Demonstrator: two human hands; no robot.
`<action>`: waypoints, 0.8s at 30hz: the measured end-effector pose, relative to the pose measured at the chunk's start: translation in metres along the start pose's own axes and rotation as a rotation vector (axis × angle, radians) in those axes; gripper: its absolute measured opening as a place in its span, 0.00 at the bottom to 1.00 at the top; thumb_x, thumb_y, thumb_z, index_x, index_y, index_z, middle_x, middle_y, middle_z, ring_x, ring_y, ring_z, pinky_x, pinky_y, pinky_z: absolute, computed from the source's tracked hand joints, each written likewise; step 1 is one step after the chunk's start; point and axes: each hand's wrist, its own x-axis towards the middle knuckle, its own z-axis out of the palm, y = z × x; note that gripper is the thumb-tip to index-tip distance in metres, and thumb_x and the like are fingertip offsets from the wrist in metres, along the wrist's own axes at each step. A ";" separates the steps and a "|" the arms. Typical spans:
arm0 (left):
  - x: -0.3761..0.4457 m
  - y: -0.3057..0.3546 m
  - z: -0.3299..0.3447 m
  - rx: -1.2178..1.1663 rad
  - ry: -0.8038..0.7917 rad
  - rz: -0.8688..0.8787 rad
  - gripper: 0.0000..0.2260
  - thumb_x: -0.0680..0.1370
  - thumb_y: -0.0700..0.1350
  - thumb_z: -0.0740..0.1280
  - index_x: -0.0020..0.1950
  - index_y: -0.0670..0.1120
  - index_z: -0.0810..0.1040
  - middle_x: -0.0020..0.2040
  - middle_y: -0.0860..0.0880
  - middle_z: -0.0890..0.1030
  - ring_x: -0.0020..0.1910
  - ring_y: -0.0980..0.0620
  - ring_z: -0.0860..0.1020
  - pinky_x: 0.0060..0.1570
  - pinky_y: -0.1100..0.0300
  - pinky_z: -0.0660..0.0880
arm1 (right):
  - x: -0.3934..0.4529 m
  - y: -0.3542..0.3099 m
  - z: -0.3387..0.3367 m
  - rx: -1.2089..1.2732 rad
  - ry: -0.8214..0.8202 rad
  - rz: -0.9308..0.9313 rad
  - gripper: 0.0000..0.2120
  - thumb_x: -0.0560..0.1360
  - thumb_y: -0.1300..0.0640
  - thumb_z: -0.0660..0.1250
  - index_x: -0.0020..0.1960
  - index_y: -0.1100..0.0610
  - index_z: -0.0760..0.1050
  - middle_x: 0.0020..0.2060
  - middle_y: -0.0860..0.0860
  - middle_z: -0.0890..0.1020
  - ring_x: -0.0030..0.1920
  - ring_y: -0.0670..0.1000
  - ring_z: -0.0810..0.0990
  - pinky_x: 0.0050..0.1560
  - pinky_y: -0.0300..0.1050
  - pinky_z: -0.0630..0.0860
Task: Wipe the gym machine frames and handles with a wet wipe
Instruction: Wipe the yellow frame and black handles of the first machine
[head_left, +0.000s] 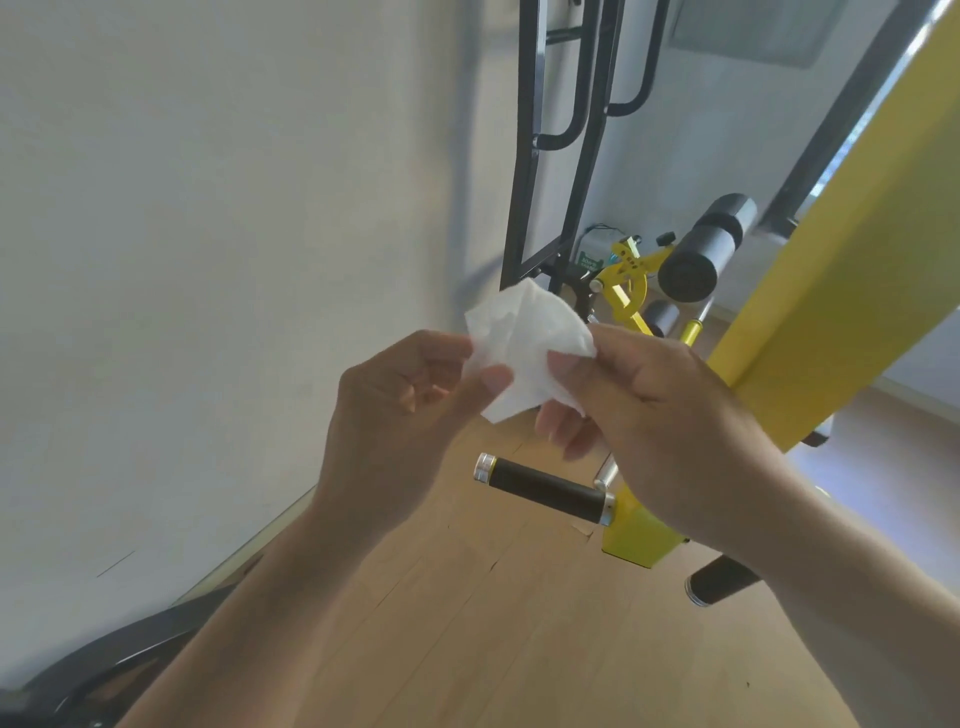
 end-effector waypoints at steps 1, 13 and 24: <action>0.000 0.001 0.001 0.013 0.030 -0.016 0.05 0.71 0.53 0.77 0.40 0.55 0.82 0.32 0.56 0.82 0.33 0.59 0.78 0.41 0.66 0.75 | 0.001 0.001 0.001 0.048 -0.015 0.020 0.14 0.83 0.53 0.58 0.44 0.51 0.79 0.35 0.49 0.84 0.36 0.47 0.82 0.39 0.37 0.80; -0.003 0.004 0.004 0.096 0.050 -0.083 0.16 0.77 0.57 0.66 0.34 0.49 0.79 0.30 0.56 0.77 0.33 0.57 0.74 0.36 0.68 0.68 | -0.001 0.010 0.011 0.234 0.116 0.063 0.09 0.74 0.43 0.68 0.48 0.46 0.81 0.40 0.48 0.85 0.38 0.48 0.85 0.47 0.53 0.82; -0.005 0.007 0.004 0.136 0.139 -0.030 0.12 0.79 0.57 0.67 0.39 0.53 0.82 0.33 0.59 0.82 0.36 0.63 0.79 0.39 0.74 0.70 | 0.006 0.006 0.011 0.733 0.181 0.186 0.20 0.76 0.45 0.61 0.54 0.60 0.81 0.45 0.55 0.84 0.46 0.56 0.85 0.42 0.51 0.84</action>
